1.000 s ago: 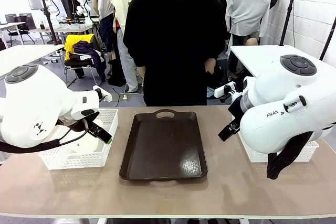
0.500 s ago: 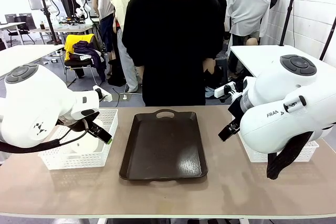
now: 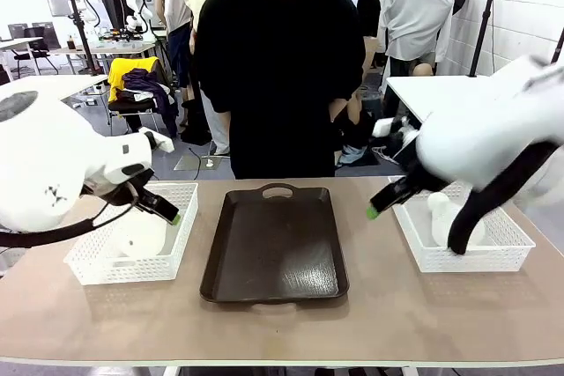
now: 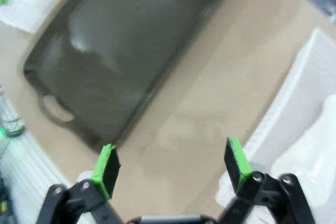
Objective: Prepare the laboratory tools.
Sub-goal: Pick up the Big flask that the person points to.
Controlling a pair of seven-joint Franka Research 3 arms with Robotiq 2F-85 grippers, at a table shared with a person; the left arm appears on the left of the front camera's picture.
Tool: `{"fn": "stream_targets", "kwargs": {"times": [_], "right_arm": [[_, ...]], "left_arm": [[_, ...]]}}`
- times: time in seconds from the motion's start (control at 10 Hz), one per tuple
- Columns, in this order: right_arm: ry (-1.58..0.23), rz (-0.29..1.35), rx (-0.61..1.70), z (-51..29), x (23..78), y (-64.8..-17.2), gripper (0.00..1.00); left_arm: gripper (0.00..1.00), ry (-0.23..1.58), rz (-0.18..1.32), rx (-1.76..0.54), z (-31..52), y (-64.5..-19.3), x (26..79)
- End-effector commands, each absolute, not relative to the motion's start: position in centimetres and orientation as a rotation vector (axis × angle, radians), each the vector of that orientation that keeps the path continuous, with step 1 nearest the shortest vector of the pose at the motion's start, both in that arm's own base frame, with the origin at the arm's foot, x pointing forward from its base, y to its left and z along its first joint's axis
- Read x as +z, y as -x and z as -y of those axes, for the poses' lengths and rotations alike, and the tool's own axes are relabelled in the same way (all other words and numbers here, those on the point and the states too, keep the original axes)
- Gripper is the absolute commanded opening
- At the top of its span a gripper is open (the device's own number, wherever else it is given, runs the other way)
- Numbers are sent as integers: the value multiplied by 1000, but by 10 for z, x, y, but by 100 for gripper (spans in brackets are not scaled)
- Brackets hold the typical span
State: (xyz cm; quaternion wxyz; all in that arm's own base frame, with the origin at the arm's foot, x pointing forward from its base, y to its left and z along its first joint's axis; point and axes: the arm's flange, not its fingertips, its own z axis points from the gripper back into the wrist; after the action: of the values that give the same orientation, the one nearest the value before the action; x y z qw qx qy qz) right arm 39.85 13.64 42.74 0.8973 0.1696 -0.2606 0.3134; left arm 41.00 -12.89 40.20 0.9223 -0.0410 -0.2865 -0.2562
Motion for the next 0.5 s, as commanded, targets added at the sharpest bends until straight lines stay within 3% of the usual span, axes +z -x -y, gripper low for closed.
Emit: {"fn": "stream_targets", "kwargs": {"times": [0.0,0.4], "right_arm": [[-446,511,637,-90,454,-422,100],[-708,332,541,-47,458,-455,100]], "left_arm": [[100,250,564,-508,103,-416,425],[100,794,418,-372,37,-454,439]]}}
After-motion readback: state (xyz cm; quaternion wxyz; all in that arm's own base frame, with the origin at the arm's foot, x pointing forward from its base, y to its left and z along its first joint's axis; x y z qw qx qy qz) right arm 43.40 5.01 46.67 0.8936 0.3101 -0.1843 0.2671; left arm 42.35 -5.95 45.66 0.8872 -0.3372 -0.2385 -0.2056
